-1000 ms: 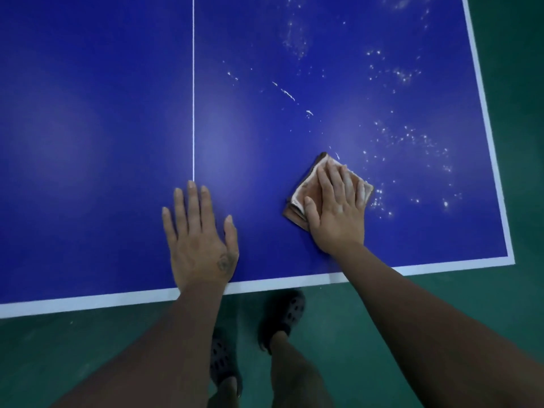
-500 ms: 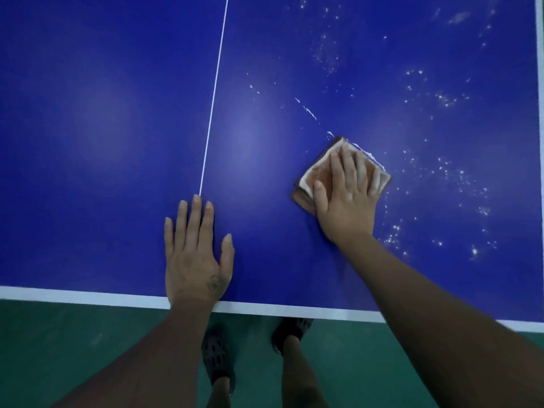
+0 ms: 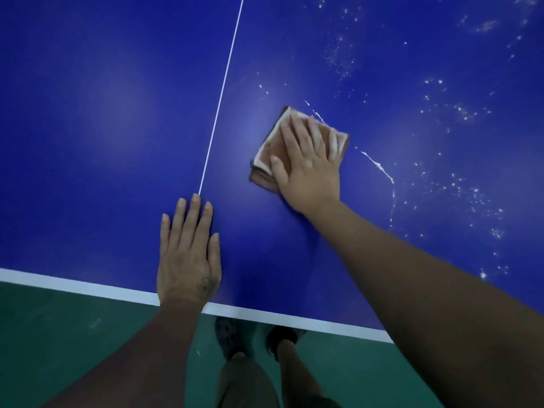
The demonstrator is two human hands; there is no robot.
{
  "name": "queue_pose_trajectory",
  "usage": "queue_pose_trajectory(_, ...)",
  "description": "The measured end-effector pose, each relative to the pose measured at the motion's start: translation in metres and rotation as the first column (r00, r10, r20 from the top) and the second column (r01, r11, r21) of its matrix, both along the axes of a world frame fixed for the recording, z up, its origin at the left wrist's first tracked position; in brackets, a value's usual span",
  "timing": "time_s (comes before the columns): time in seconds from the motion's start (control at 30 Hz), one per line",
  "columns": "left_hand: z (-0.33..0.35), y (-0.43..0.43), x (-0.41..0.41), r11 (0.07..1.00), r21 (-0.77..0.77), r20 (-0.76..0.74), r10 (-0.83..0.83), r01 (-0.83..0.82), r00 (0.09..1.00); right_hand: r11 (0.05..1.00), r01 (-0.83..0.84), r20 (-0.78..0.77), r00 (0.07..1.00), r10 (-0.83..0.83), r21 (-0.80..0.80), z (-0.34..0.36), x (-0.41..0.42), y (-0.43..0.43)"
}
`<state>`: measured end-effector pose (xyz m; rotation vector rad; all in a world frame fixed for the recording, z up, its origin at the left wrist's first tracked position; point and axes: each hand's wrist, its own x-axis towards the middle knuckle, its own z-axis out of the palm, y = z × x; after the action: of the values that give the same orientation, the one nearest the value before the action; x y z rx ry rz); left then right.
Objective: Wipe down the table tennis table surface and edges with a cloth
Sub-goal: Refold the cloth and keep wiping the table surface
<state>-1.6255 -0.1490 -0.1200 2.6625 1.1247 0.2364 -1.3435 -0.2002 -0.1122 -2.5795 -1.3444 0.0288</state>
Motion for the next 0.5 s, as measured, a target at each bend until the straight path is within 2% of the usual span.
queue_pose_trajectory(0.1, 0.0, 0.001, 0.0, 1.0, -0.002, 0.004, -0.004, 0.004, 1.0, 0.998, 0.06, 0.007, 0.998, -0.06, -0.004, -0.001, -0.013, 0.002)
queue_pose_trajectory(0.2, 0.001, 0.0, 0.0, 1.0, -0.004, 0.005, 0.0, 0.0, 1.0, 0.999, -0.025, -0.028, 0.999, 0.026, 0.048, -0.004, -0.054, -0.051)
queue_pose_trajectory(0.3, 0.003, 0.0, 0.0, 1.0, -0.024, 0.009, 0.012, -0.012, 1.0, 0.996, -0.089, -0.06, 0.994, 0.088, -0.009, -0.006, -0.083, -0.113)
queue_pose_trajectory(0.37, 0.003, 0.001, -0.001, 0.999, -0.03, 0.006, 0.012, -0.012, 1.0, 0.994, -0.105, -0.05, 0.993, 0.103, -0.031, -0.005, -0.079, -0.123)
queue_pose_trajectory(0.5, 0.002, 0.0, -0.001, 0.999, -0.029, -0.005, 0.015, -0.015, 1.0, 0.985, -0.175, -0.004, 0.985, 0.175, 0.006, -0.005, -0.025, -0.087)
